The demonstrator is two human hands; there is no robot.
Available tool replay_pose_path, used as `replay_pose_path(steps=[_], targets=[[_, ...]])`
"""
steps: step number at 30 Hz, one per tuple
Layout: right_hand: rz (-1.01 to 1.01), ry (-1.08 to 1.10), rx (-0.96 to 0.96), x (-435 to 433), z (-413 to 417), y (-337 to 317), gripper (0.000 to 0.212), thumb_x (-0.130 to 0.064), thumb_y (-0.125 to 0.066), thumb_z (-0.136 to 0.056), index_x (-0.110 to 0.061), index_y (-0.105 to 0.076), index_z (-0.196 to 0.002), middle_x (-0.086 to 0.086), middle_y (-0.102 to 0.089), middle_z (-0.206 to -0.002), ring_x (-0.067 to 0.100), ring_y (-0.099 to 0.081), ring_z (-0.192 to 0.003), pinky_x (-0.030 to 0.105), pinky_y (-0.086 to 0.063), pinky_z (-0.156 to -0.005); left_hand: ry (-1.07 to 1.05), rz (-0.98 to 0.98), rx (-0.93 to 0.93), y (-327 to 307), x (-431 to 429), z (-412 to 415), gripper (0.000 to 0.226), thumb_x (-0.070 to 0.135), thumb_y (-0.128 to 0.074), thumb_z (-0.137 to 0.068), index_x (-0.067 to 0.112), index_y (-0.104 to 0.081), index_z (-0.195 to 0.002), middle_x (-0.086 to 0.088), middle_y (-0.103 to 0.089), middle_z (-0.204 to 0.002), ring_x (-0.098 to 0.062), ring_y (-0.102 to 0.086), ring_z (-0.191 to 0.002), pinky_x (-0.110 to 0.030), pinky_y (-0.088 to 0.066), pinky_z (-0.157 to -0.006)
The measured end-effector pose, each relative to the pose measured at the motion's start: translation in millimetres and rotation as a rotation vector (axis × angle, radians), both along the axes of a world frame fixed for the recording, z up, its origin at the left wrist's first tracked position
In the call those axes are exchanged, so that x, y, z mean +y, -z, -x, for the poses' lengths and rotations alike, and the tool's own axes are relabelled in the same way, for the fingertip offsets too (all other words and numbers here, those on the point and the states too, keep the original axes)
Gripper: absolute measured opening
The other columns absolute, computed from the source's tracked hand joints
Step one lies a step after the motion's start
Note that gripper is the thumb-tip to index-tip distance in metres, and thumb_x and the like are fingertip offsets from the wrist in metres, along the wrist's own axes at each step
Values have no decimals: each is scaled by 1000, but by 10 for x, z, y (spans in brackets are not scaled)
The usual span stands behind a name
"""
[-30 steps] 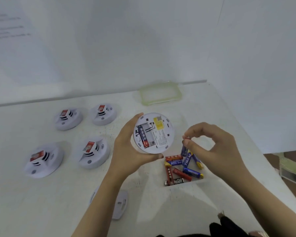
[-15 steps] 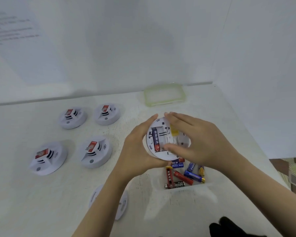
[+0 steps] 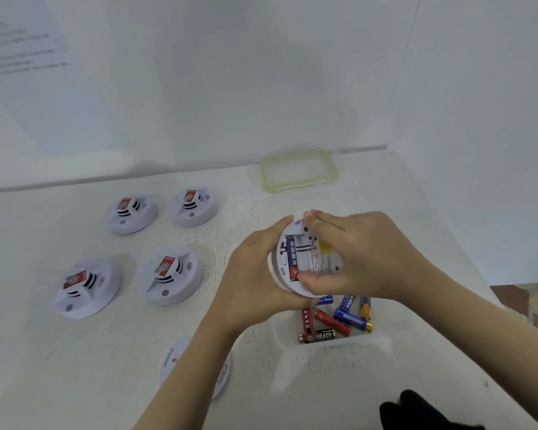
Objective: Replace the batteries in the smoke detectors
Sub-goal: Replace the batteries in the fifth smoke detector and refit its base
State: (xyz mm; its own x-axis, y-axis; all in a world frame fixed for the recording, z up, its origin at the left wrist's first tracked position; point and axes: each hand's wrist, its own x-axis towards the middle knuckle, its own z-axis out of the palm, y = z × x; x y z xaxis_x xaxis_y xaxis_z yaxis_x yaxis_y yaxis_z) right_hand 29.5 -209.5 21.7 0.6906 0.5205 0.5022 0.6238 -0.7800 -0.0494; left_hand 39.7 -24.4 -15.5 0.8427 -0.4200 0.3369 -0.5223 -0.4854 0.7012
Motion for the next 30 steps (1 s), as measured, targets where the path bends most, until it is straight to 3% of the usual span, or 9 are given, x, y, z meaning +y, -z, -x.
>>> replay_pose_path(steps=[3, 6, 11, 16, 20, 23, 26, 30], targets=[[18, -20, -25, -18, -35, 14, 67, -52, -52, -70, 6, -69, -101, 13, -73, -95, 21, -61, -46, 20, -45, -42, 0, 6, 21, -2, -8, -14, 94, 43, -83, -49, 36, -46, -134, 37, -55, -110, 17, -51, -106, 0, -36, -87], [35, -26, -30, -18, -47, 30, 69, -50, -50, -70, 8, -67, -104, 18, -72, -100, 22, -65, -52, 21, -47, -46, -5, 34, 53, 5, -19, -23, 89, 30, -87, -48, 31, -53, -131, 24, -65, -105, 3, -59, -101, -8, -44, -83], [49, 19, 5, -24, -3, 48, 70, -50, -48, -74, 5, -65, -114, 19, -67, -114, 23, -71, -79, 21, -50, -61, -18, 85, 60, 3, -5, -19, 87, 36, -86, -50, 31, -53, -131, 18, -67, -106, -6, -64, -98, -20, -52, -82], [-143, 52, 75, 28, 30, 165, 65, -63, -49, -78, -18, -63, -123, 13, -53, -136, 32, -57, -118, 42, -57, -82, -66, 150, 74, 12, 24, -56, 88, 36, -91, -53, 32, -52, -132, 12, -68, -109, -12, -65, -103, -35, -55, -87], [-342, 30, 116, 63, 40, 252, 42, -48, -55, -83, -19, -71, -109, 11, -52, -136, 33, -48, -127, 47, -53, -90, -70, 198, 69, 12, 19, -67, 91, 25, -94, -51, 21, -54, -132, 10, -68, -113, -12, -64, -108, -28, -53, -91], [-538, 3, 141, 49, 97, 284, 29, -33, -59, -86, -16, -73, -105, 5, -49, -137, 22, -46, -131, 36, -45, -102, -64, 248, 87, 44, 37, -78, 89, 17, -95, -51, 21, -55, -129, 10, -68, -115, -10, -64, -108, -26, -53, -90], [-598, 48, 107, -12, 194, 278, 23, -28, -58, -87, -15, -75, -96, 3, -52, -135, 16, -48, -127, 27, -39, -105, -84, 298, 95, 84, 85, -124, 90, 22, -95, -50, 23, -53, -130, 10, -67, -118, -9, -61, -113, -30, -53, -92], [-568, 105, 212, -160, 376, 316, 23, -33, -52, -87, -24, -74, -82, -3, -46, -143, 12, -38, -134, 22, -30, -107, -159, 323, 58, 136, 185, -191, 90, 16, -95, -51, 12, -52, -130, 15, -61, -121, 11, -53, -114, -6, -44, -88]])
